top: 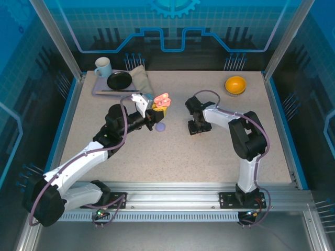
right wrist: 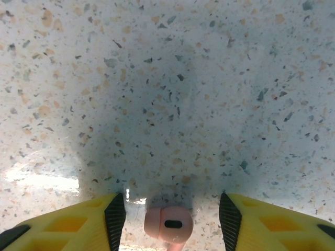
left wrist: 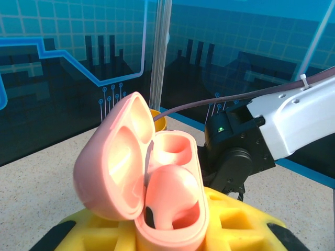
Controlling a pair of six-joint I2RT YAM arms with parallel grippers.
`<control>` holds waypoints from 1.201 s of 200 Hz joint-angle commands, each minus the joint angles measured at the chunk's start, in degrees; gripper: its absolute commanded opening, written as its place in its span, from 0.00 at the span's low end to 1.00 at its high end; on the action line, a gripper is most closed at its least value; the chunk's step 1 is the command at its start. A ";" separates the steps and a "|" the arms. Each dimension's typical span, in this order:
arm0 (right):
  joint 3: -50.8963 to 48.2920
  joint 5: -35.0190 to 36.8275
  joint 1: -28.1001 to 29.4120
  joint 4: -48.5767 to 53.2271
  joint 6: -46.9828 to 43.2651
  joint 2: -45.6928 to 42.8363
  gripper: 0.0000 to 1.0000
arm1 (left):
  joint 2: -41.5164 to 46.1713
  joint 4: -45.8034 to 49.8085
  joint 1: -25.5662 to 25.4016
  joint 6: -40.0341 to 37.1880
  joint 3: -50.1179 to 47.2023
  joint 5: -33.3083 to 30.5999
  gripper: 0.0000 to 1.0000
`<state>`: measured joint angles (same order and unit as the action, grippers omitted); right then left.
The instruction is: Insert the wireless bluetooth earbuds into the charging case
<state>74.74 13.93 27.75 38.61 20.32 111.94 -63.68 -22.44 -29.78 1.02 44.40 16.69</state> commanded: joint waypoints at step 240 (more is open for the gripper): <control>-2.14 -0.61 0.64 0.06 2.09 -0.60 0.37 | 0.62 -0.50 -0.14 -0.75 -0.44 -0.94 0.00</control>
<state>72.82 14.00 27.81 37.69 22.06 110.69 -63.68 -22.33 -29.78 0.99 44.40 16.64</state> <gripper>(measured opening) 0.384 0.219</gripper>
